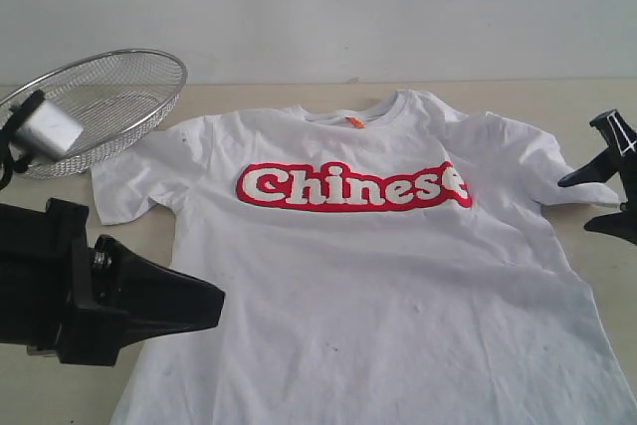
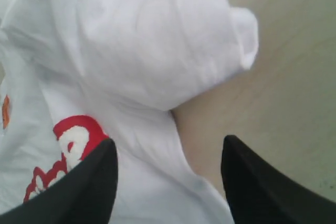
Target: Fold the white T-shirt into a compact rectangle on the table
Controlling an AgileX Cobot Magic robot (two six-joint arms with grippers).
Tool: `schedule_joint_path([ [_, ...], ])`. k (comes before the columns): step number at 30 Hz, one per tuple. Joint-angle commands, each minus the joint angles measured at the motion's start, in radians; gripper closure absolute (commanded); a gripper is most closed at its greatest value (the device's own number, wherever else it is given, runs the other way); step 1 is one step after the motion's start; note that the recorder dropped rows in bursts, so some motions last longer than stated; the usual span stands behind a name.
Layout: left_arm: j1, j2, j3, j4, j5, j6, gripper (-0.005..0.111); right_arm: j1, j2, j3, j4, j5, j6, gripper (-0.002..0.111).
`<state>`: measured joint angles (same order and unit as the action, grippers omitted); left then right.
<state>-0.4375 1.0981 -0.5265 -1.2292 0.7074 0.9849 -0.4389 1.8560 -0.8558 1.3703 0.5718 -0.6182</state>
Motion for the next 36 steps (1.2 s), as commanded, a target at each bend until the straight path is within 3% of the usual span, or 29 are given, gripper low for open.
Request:
schedule_joint_path([
  [1, -0.004, -0.007, 0.004, -0.016, -0.008, 0.017, 0.102, -0.007, 0.025, -0.005, 0.115, -0.028, -0.080, 0.055],
  [5, -0.004, -0.007, 0.004, -0.016, -0.008, 0.017, 0.102, -0.007, 0.053, -0.005, 0.159, -0.100, -0.101, 0.055],
  [9, -0.004, -0.007, 0.004, -0.016, -0.008, 0.017, 0.102, -0.007, 0.092, -0.009, 0.363, -0.114, -0.264, 0.055],
  [13, -0.004, -0.007, 0.004, -0.016, -0.006, 0.017, 0.102, -0.007, 0.168, -0.082, 0.373, -0.050, -0.281, 0.056],
  [16, -0.004, -0.007, 0.004, -0.016, -0.004, 0.017, 0.102, -0.007, 0.178, -0.117, 0.373, -0.109, -0.286, 0.057],
  [22, -0.004, -0.007, 0.004, -0.016, -0.004, 0.017, 0.102, -0.007, 0.178, -0.135, 0.374, -0.125, -0.335, 0.109],
  [36, -0.004, -0.007, 0.004, -0.016, -0.001, 0.017, 0.102, -0.007, 0.161, -0.172, 0.374, 0.000, -0.426, 0.108],
])
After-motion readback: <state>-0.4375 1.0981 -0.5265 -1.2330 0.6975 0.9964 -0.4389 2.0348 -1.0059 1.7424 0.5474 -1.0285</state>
